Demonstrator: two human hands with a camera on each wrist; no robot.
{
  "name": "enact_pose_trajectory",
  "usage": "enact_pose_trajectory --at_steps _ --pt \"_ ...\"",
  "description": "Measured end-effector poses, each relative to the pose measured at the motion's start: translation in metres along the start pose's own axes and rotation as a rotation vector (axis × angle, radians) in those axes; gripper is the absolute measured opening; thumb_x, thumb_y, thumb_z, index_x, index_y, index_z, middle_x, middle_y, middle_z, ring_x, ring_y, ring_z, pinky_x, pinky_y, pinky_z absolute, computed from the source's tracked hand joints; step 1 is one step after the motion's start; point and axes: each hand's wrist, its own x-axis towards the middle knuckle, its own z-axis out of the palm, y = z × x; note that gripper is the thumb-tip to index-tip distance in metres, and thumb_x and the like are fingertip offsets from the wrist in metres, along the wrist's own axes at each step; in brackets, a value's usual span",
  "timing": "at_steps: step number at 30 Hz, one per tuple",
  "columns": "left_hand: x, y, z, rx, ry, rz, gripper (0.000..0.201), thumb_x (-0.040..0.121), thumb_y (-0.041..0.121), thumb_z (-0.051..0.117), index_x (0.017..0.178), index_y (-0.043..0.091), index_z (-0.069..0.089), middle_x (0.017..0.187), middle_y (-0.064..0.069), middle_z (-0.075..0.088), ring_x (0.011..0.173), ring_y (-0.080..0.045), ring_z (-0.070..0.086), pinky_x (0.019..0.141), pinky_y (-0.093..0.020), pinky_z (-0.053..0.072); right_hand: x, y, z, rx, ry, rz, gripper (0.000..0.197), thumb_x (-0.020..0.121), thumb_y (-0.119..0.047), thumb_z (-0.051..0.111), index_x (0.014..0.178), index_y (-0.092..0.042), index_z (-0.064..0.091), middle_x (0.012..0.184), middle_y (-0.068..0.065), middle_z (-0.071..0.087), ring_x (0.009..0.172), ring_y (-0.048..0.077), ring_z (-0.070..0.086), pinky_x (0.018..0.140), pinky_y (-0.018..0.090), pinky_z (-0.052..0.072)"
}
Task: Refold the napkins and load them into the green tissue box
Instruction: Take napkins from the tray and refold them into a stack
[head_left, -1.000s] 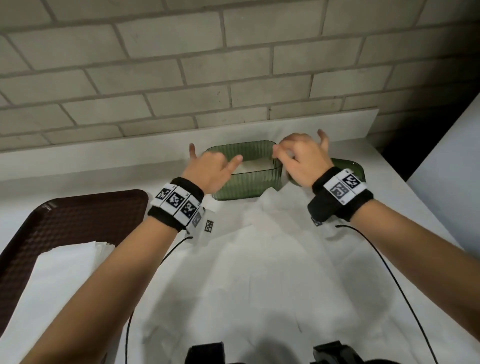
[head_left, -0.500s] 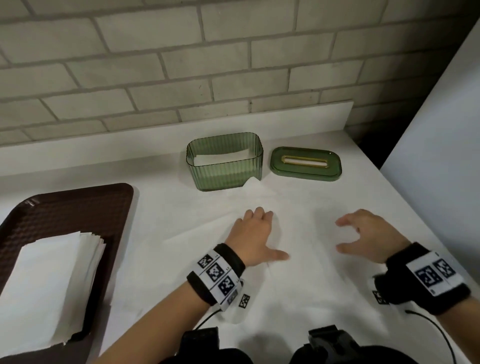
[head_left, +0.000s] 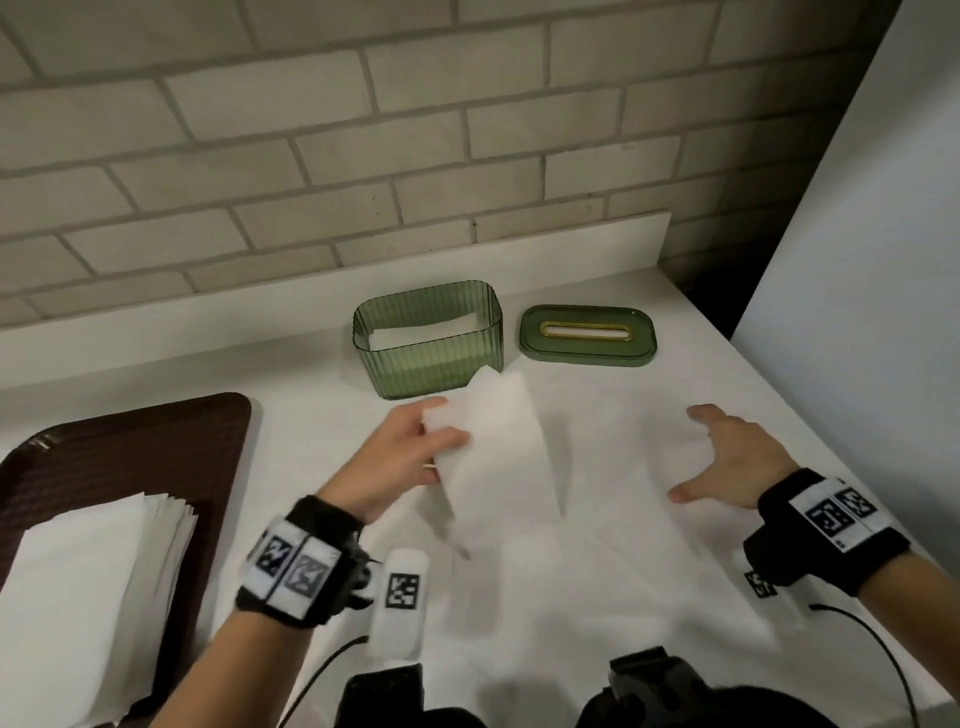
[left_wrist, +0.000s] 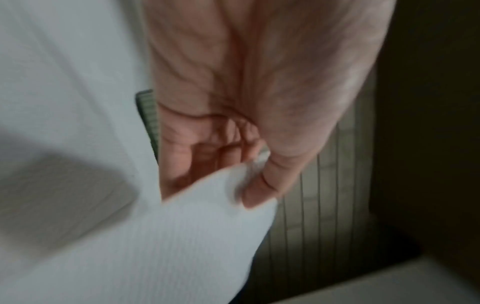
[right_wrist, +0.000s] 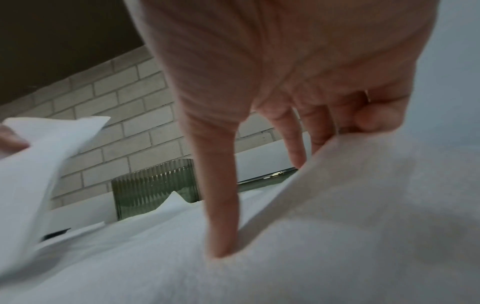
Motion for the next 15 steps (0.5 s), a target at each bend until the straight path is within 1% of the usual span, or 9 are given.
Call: enact_pose_trajectory --at_steps 2,3,6,8,9,11,13,14,15 --pt "-0.010 0.000 -0.017 -0.208 0.139 -0.016 0.032 0.093 0.002 0.056 0.123 0.008 0.058 0.119 -0.016 0.069 0.092 -0.022 0.070 0.075 -0.039 0.059 0.002 -0.001 -0.002 0.051 0.059 -0.042 0.102 0.059 -0.017 0.091 0.145 -0.016 0.037 0.130 0.011 0.049 0.121 0.023 0.050 0.096 0.029 0.043" --pt "-0.014 -0.003 -0.024 -0.282 0.207 -0.014 0.034 0.093 0.002 0.057 0.125 0.013 0.054 0.118 -0.016 0.069 0.089 -0.022 0.071 0.073 -0.039 0.059 0.002 -0.002 -0.005 0.079 0.084 -0.057 0.095 0.061 -0.012 0.089 0.143 -0.016 0.041 0.124 0.011 0.051 0.116 0.022 0.052 0.092 0.026 0.042" --pt "-0.027 -0.017 -0.035 -0.357 0.373 0.046 0.057 0.092 -0.001 0.060 0.132 0.035 0.040 0.097 -0.009 0.074 0.076 -0.017 0.071 0.064 -0.032 0.058 -0.003 -0.011 -0.018 0.192 0.095 -0.086 0.080 0.063 -0.009 0.088 0.134 -0.020 0.052 0.100 0.002 0.053 0.099 0.016 0.050 0.083 0.023 0.039" --pt "-0.034 -0.026 -0.034 -0.205 0.434 0.173 0.065 0.089 -0.003 0.064 0.130 0.041 0.039 0.091 -0.002 0.074 0.073 -0.015 0.070 0.061 -0.026 0.057 -0.009 -0.020 -0.028 0.259 0.045 -0.190 0.070 0.066 -0.009 0.085 0.127 -0.029 0.058 0.092 -0.007 0.054 0.103 0.016 0.052 0.083 0.024 0.040" --pt "-0.036 -0.029 -0.031 -0.087 0.460 0.244 0.060 0.088 -0.002 0.066 0.127 0.038 0.044 0.093 0.001 0.073 0.074 -0.017 0.069 0.061 -0.026 0.056 -0.013 -0.025 -0.033 0.296 0.013 -0.273 0.065 0.068 -0.007 0.083 0.122 -0.036 0.061 0.097 -0.011 0.057 0.108 0.016 0.053 0.085 0.025 0.041" --pt "-0.034 -0.033 -0.026 0.244 0.528 0.349 0.034 0.086 0.005 0.070 0.111 0.028 0.063 0.094 0.010 0.072 0.074 -0.028 0.064 0.063 -0.032 0.053 -0.021 -0.041 -0.043 0.391 -0.074 -0.449 0.059 0.073 -0.002 0.078 0.112 -0.044 0.065 0.114 -0.014 0.062 0.117 0.011 0.053 0.087 0.026 0.043" --pt "-0.032 -0.032 -0.017 0.464 0.557 0.364 0.015 0.085 0.017 0.074 0.094 0.029 0.074 0.093 0.016 0.073 0.081 -0.037 0.063 0.075 -0.041 0.054 -0.032 -0.061 -0.051 0.469 -0.158 -0.589 0.057 0.077 0.004 0.073 0.110 -0.043 0.068 0.121 -0.013 0.063 0.118 0.008 0.053 0.080 0.016 0.044" --pt "-0.032 -0.027 -0.010 0.481 0.557 0.369 0.011 0.084 0.024 0.075 0.093 0.030 0.075 0.094 0.016 0.073 0.083 -0.033 0.065 0.080 -0.041 0.054 -0.039 -0.072 -0.054 0.519 -0.187 -0.644 0.056 0.078 0.006 0.072 0.112 -0.039 0.068 0.121 -0.009 0.064 0.116 0.009 0.056 0.075 0.012 0.046" --pt "-0.033 -0.022 -0.003 0.472 0.541 0.371 0.014 0.082 0.033 0.076 0.096 0.031 0.075 0.096 0.018 0.071 0.085 -0.026 0.066 0.082 -0.038 0.054 -0.045 -0.083 -0.058 0.586 -0.213 -0.689 0.055 0.078 0.006 0.073 0.115 -0.034 0.066 0.119 -0.004 0.066 0.111 0.013 0.061 0.072 0.014 0.051"
